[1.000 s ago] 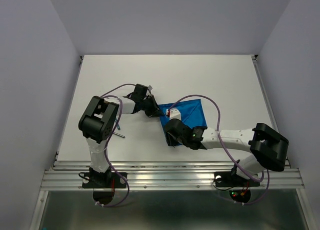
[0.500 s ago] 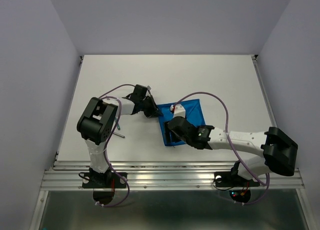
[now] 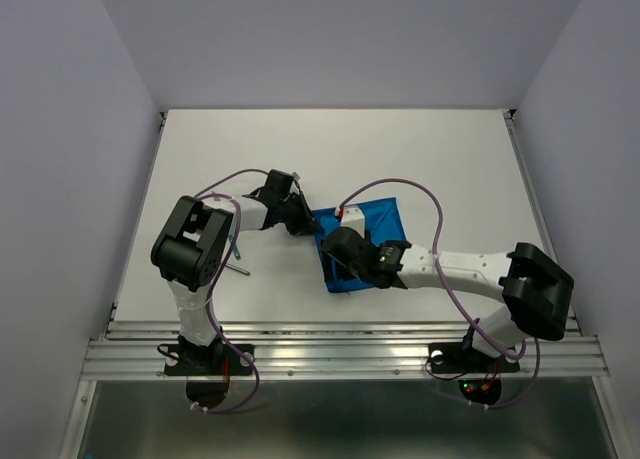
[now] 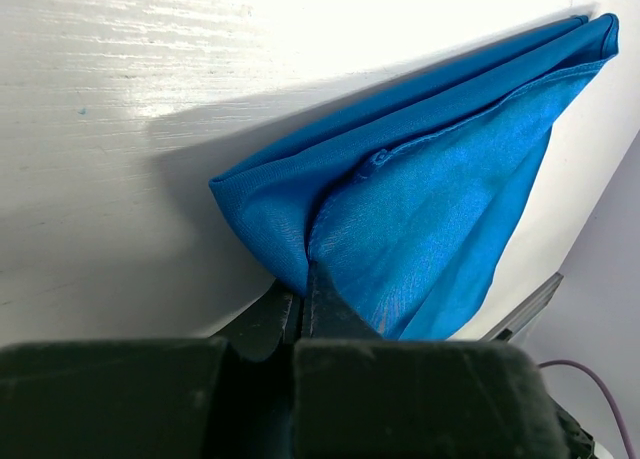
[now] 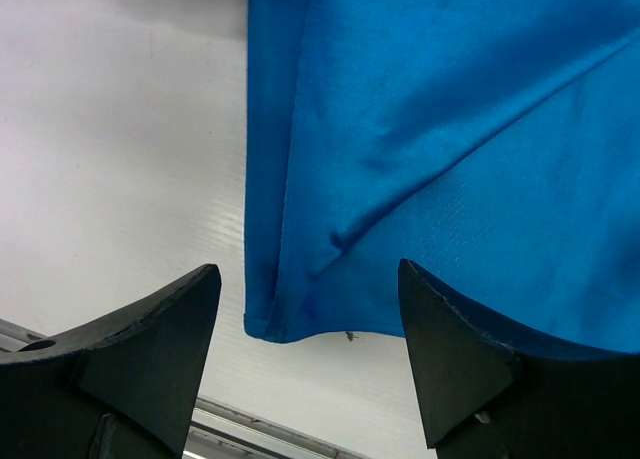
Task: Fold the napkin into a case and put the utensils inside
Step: Pick up the upper triangle-folded napkin from the center of the board.
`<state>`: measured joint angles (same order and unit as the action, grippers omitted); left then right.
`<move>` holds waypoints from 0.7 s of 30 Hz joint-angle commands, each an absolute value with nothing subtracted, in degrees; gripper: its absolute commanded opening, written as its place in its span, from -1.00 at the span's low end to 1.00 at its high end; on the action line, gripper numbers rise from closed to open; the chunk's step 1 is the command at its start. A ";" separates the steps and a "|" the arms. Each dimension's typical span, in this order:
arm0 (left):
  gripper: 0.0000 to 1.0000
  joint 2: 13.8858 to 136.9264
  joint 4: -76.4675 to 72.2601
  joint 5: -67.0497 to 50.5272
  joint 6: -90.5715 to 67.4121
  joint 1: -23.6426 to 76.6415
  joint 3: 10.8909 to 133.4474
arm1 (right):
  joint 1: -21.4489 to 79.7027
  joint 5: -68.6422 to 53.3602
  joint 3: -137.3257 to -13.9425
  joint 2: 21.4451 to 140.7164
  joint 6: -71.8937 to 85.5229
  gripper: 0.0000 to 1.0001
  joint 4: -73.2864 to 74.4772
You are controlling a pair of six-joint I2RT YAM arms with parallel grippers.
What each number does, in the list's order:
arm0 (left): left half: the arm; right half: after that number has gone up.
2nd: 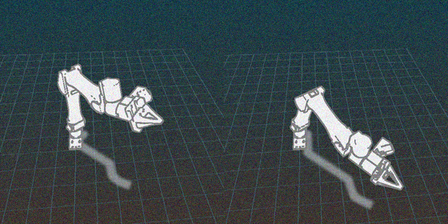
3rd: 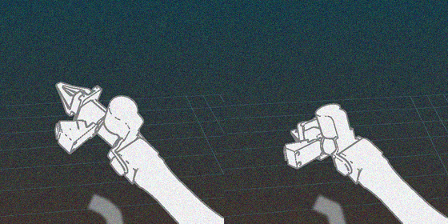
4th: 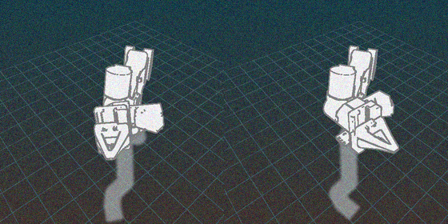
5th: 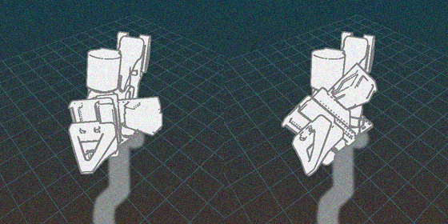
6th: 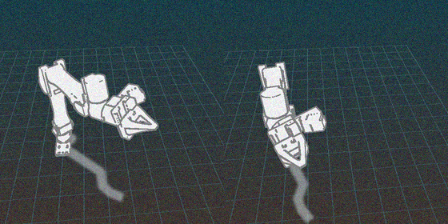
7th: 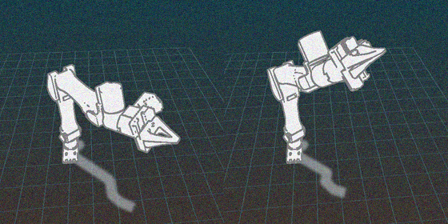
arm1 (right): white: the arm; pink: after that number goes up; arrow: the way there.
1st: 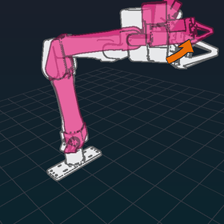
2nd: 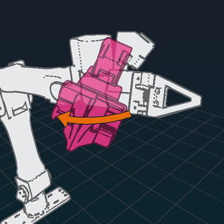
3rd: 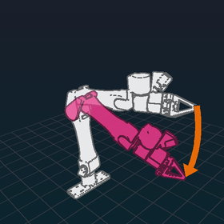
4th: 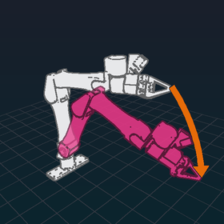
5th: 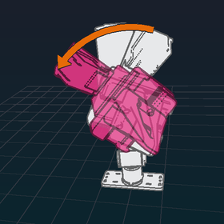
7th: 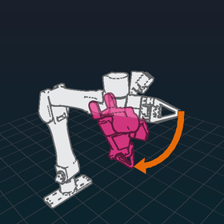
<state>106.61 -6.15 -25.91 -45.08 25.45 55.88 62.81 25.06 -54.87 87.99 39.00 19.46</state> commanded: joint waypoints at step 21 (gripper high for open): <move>-0.24 105.47 -7.74 -27.43 -45.44 25.75 56.60 | 46.85 16.26 -47.55 74.09 47.11 0.56 18.54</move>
